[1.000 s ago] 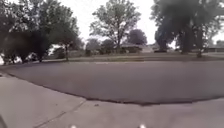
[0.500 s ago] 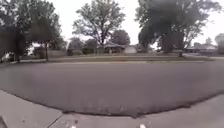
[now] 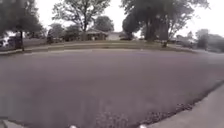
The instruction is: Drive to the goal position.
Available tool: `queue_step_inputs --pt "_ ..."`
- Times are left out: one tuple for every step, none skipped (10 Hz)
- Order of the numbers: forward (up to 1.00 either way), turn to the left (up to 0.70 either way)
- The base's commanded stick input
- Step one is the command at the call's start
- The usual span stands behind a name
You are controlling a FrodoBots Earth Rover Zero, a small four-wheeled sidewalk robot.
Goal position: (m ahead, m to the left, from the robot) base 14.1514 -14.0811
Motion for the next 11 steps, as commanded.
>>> queue_step_inputs --pt "0.7 -0.34" --pt "0.7 -0.34" --pt "0.7 -0.34" --pt "0.7 -0.34" --pt "0.7 -0.34" --pt "0.7 -0.34" --pt "0.7 -0.34" --pt "0.7 -0.34" --pt "0.7 -0.34" --pt "0.7 -0.34" --pt "0.7 -0.34"
